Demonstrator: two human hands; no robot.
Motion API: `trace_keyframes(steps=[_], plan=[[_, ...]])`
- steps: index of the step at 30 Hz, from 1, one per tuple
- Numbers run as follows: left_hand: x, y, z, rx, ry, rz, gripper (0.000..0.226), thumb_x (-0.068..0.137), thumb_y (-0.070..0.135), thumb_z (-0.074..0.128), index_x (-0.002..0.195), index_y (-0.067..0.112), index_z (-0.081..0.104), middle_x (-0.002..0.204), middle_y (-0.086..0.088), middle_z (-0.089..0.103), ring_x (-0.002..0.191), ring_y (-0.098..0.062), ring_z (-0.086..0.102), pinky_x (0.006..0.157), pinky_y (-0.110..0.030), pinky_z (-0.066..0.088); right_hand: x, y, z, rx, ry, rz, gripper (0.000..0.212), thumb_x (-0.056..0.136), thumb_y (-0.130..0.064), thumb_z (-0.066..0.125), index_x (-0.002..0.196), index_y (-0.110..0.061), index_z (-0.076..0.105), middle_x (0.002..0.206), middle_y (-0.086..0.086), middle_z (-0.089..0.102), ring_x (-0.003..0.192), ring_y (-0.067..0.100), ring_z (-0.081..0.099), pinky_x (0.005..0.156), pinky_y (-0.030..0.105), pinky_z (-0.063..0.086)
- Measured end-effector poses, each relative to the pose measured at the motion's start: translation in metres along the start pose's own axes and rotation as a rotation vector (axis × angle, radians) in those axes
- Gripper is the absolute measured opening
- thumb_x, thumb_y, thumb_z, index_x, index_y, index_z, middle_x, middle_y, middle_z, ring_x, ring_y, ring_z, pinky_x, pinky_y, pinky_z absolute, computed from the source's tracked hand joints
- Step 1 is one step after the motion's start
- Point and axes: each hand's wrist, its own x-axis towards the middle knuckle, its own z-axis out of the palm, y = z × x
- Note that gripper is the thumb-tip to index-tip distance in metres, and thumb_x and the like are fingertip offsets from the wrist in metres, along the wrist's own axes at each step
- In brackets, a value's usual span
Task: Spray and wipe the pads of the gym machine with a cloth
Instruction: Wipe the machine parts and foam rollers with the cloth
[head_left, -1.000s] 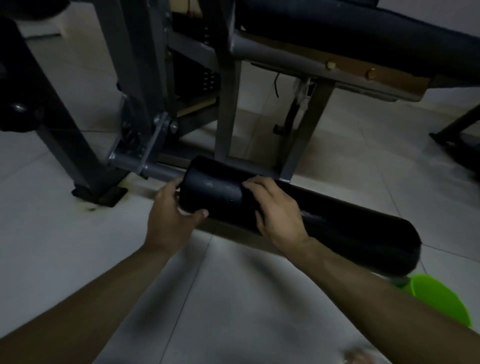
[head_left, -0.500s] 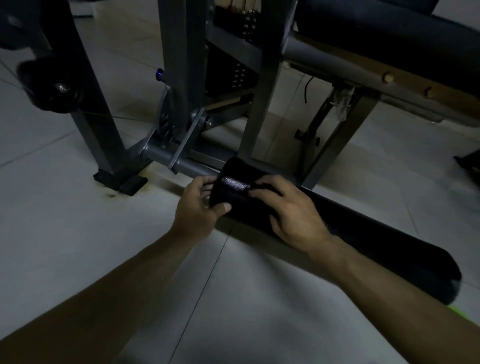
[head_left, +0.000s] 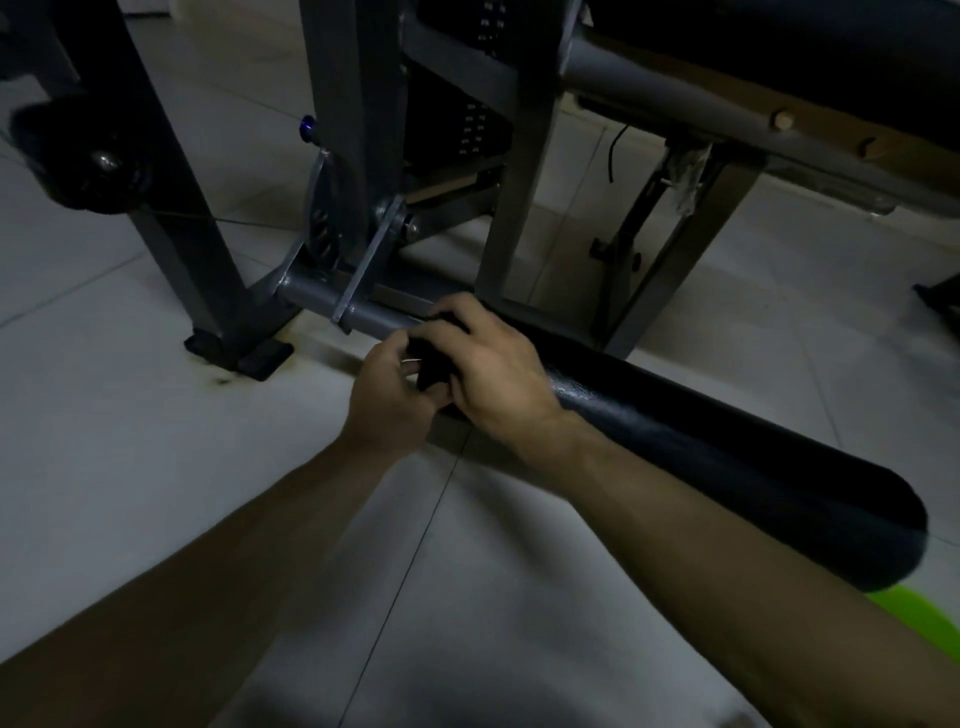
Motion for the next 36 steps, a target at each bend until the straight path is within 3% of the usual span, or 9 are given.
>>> trace_keyframes(steps=[3, 5, 9, 12, 16, 21, 25, 32, 36], plan=[[-0.004, 0.007, 0.007, 0.172, 0.065, 0.002, 0.066, 0.08, 0.024, 0.081, 0.139, 0.022, 0.052, 0.134, -0.003, 0.056, 0.117, -0.015, 0.058, 0.102, -0.047, 0.052, -0.041, 0.028, -0.019, -0.041, -0.026, 0.028, 0.039, 0.089, -0.01, 0.064, 0.127, -0.017, 0.067, 0.137, 0.01, 0.055, 0.115, 0.031, 0.059, 0.079, 0.04, 0.057], [-0.007, 0.019, 0.016, 0.384, 0.101, 0.155, 0.08, 0.075, 0.042, 0.075, 0.148, 0.023, 0.046, 0.15, -0.007, 0.045, 0.134, -0.027, 0.046, 0.112, -0.051, 0.041, -0.09, 0.051, -0.04, -0.057, 0.017, 0.104, 0.048, 0.083, -0.004, 0.054, 0.127, -0.015, 0.068, 0.14, 0.01, 0.054, 0.12, 0.031, 0.06, 0.085, 0.042, 0.057], [-0.009, 0.045, 0.058, 0.672, -0.15, 0.429, 0.082, 0.079, 0.044, 0.08, 0.152, 0.026, 0.046, 0.165, -0.001, 0.031, 0.154, -0.026, 0.02, 0.123, -0.049, 0.013, -0.191, 0.092, -0.088, -0.089, 0.09, 0.302, 0.067, 0.067, 0.007, 0.052, 0.129, -0.013, 0.068, 0.144, 0.008, 0.053, 0.131, 0.027, 0.057, 0.101, 0.043, 0.053], [-0.01, 0.05, 0.088, 0.863, -0.31, 0.47, 0.099, 0.072, 0.061, 0.08, 0.156, 0.029, 0.037, 0.167, 0.003, 0.028, 0.156, -0.024, 0.013, 0.125, -0.044, -0.001, -0.237, 0.104, -0.111, -0.111, 0.178, 0.468, 0.067, 0.066, 0.001, 0.051, 0.13, -0.013, 0.068, 0.144, 0.006, 0.053, 0.131, 0.026, 0.056, 0.107, 0.04, 0.049], [-0.007, 0.051, 0.094, 0.93, -0.289, 0.474, 0.103, 0.065, 0.062, 0.083, 0.154, 0.034, 0.04, 0.164, 0.007, 0.034, 0.153, -0.024, 0.022, 0.124, -0.047, 0.008, -0.208, 0.089, -0.087, -0.007, 0.302, 0.486, 0.07, 0.061, 0.005, 0.054, 0.127, -0.011, 0.069, 0.136, 0.007, 0.058, 0.125, 0.024, 0.06, 0.107, 0.036, 0.049], [-0.011, 0.052, 0.099, 0.977, -0.253, 0.447, 0.106, 0.058, 0.057, 0.087, 0.15, 0.026, 0.045, 0.159, 0.001, 0.042, 0.152, -0.027, 0.028, 0.123, -0.052, 0.015, -0.125, 0.067, -0.051, 0.035, 0.156, 0.348, 0.054, 0.075, -0.008, 0.057, 0.127, -0.013, 0.067, 0.133, 0.011, 0.059, 0.115, 0.03, 0.062, 0.083, 0.045, 0.059], [-0.026, 0.057, 0.119, 0.972, -0.215, 0.551, 0.112, 0.048, 0.051, 0.093, 0.146, 0.016, 0.051, 0.158, -0.01, 0.043, 0.148, -0.036, 0.034, 0.12, -0.057, 0.024, -0.173, 0.092, -0.077, -0.049, 0.127, 0.274, 0.054, 0.076, -0.009, 0.048, 0.125, -0.012, 0.07, 0.135, 0.013, 0.06, 0.122, 0.031, 0.06, 0.096, 0.04, 0.054], [-0.044, 0.074, 0.19, 1.047, -0.426, 0.737, 0.128, 0.048, 0.061, 0.091, 0.157, 0.022, 0.036, 0.163, -0.006, 0.035, 0.148, -0.035, 0.031, 0.119, -0.054, 0.027, -0.344, 0.145, -0.136, -0.171, 0.342, 0.713, 0.071, 0.066, 0.013, 0.058, 0.13, -0.014, 0.067, 0.142, 0.008, 0.054, 0.131, 0.029, 0.055, 0.102, 0.044, 0.053], [-0.047, 0.075, 0.211, 1.089, -0.393, 0.711, 0.132, 0.039, 0.06, 0.094, 0.154, 0.02, 0.042, 0.157, -0.007, 0.044, 0.141, -0.037, 0.041, 0.116, -0.056, 0.03, -0.326, 0.14, -0.123, -0.122, 0.456, 0.768, 0.07, 0.063, 0.003, 0.051, 0.128, -0.012, 0.068, 0.139, 0.009, 0.056, 0.132, 0.029, 0.054, 0.11, 0.031, 0.045]])
